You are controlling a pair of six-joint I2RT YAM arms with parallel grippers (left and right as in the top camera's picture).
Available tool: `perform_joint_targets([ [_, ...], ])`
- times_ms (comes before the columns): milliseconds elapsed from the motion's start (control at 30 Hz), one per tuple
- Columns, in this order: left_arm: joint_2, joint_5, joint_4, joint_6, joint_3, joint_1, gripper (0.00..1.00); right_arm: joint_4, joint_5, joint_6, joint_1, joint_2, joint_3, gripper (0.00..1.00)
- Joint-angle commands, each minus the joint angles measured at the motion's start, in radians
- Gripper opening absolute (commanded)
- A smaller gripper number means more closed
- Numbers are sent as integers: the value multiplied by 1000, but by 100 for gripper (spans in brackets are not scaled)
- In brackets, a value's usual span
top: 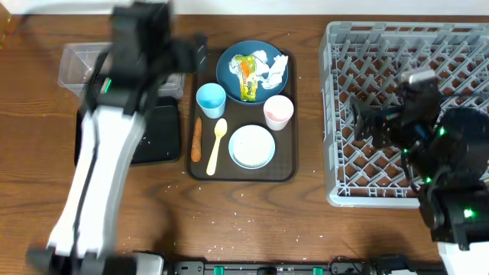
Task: Sort waste into correct bins and load items into the dishwasher rack
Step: 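Reach the left gripper into the blue bowl and grasp the wrappers and tissue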
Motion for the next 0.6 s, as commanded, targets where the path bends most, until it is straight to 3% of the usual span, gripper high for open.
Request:
perform_joint_targets([
  [0,216,15,-51,6,201,-53,98,-29,-18,-9,-12,27,34,99],
  [167,406,47,98,-5,256,-101,98,-101,-18,-9,-12,47,34,99],
  [333,530,177,198,-27,256,-121,98,-148,-17,-10,-12,49,34,99],
  [567,665,98,190,-188,256,-131,98,-166,16,-10,-12,51,34,99],
])
